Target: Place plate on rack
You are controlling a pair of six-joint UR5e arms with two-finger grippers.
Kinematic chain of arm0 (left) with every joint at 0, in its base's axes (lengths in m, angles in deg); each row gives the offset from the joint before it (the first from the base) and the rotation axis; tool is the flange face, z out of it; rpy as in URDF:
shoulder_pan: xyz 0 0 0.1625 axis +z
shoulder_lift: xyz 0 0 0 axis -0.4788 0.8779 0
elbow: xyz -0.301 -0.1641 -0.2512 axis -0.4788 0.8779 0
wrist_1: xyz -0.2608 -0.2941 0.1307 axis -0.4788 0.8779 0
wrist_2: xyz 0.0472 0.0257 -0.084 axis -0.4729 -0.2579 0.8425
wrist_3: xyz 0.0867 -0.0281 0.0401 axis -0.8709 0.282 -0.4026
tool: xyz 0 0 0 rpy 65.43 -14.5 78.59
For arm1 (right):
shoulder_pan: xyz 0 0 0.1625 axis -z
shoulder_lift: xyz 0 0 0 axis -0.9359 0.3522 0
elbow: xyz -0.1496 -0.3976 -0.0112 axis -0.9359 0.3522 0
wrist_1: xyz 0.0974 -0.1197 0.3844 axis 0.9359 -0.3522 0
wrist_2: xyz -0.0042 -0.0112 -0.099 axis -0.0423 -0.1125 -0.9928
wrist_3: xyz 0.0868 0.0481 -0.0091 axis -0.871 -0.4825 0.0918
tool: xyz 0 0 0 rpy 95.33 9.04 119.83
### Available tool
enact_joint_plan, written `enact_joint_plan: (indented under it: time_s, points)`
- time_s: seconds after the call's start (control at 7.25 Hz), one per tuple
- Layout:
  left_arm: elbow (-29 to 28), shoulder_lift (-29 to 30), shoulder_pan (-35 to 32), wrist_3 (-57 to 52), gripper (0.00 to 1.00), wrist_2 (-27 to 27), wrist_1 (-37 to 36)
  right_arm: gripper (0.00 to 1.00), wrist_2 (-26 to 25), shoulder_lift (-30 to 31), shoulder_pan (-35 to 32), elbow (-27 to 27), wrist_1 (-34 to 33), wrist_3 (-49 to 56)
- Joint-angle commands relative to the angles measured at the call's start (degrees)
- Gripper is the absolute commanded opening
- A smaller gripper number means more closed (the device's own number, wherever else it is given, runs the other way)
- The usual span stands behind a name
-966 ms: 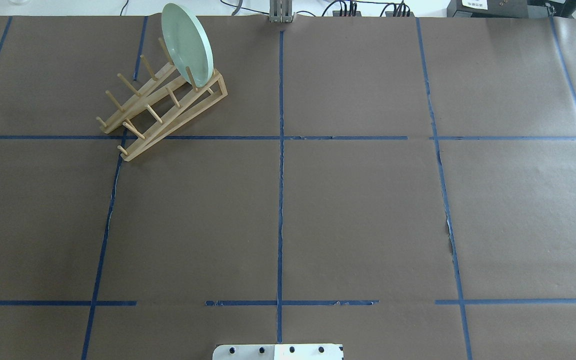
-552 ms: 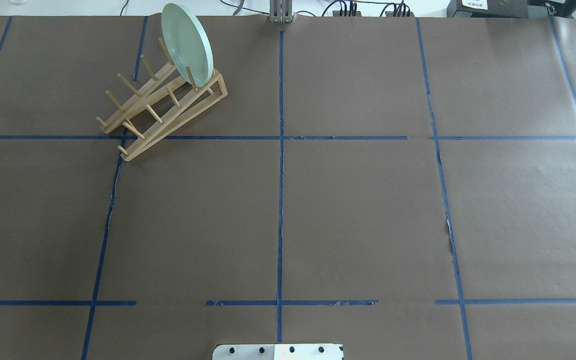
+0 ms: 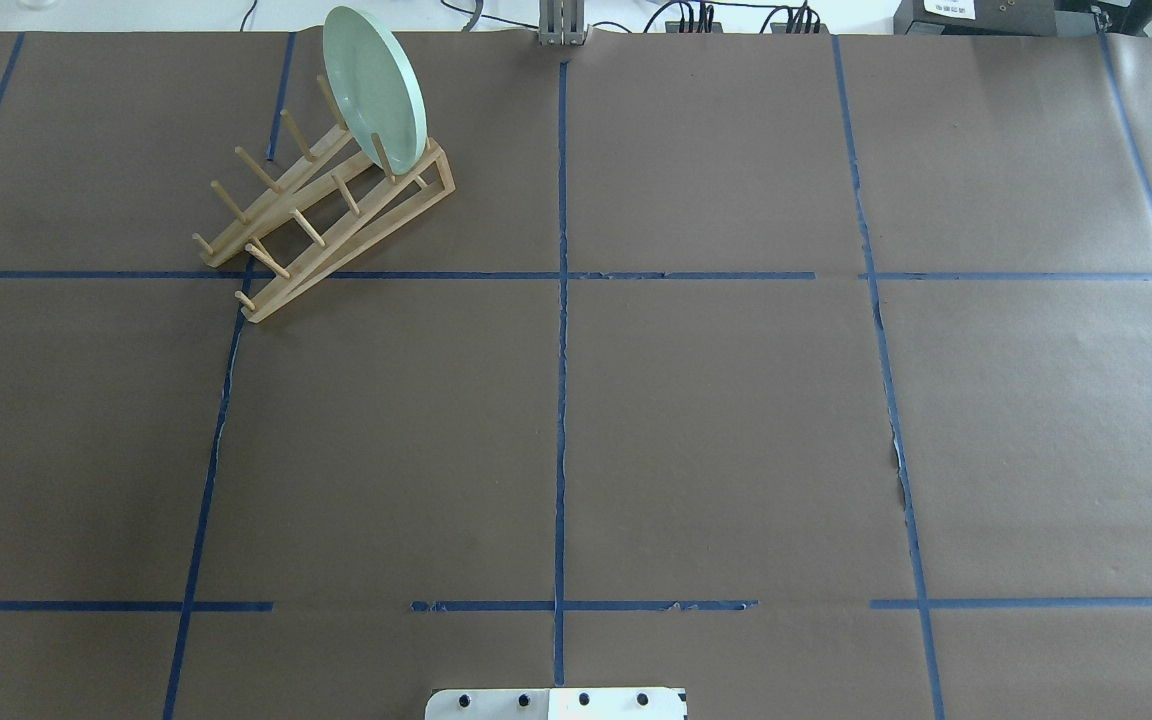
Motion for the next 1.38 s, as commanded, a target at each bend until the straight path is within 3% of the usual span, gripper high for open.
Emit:
enact_joint_plan:
  time_s: [0.0,1.24]
  points:
    - [-0.2,-0.5,-1.8,0.0,1.0,0.7,-0.2,1.0,0.0,0.0,0.0,0.0,0.0,0.0]
    - [1.5,-2.5,-1.8,0.1,1.0,0.4,-0.5,1.0,0.0,0.0,0.0,0.0,0.0,0.0]
